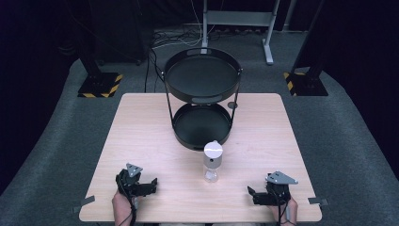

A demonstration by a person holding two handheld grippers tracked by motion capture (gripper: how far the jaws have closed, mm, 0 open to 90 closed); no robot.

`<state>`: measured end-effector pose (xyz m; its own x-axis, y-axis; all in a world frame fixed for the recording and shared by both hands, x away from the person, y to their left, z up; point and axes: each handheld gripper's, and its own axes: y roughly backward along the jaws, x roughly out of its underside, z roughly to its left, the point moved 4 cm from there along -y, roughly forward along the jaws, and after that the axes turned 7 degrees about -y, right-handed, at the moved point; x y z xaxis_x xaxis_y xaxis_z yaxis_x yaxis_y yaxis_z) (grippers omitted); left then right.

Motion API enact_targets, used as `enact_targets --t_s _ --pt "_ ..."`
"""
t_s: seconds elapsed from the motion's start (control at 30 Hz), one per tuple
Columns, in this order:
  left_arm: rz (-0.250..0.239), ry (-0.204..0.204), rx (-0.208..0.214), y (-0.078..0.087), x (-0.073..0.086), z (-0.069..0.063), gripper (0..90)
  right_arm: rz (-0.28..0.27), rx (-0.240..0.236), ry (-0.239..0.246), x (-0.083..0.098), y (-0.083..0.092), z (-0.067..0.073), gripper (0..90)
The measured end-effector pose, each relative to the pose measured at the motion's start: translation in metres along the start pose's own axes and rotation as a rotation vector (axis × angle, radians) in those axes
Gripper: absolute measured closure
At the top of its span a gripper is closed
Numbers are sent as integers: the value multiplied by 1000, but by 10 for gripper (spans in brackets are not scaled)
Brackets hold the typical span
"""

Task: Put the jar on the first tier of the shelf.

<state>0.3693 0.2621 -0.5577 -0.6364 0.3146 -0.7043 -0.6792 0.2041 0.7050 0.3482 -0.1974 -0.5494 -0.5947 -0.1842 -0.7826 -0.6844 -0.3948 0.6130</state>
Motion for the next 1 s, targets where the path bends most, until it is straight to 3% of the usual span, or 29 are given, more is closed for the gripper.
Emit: enact_targets --t_s 0.37,0.7,0.77,1.0 --pt "0 0 0 0 0 0 1 -8 -6 7 0 1 1 7" --pt "-1 0 0 0 0 0 1 -14 41 0 -1 0 1 0" --pt "-1 0 0 0 0 0 1 -23 58 0 0 1 2 0" --pt "-1 0 0 0 0 0 1 -65 52 -25 0 6 7 1"
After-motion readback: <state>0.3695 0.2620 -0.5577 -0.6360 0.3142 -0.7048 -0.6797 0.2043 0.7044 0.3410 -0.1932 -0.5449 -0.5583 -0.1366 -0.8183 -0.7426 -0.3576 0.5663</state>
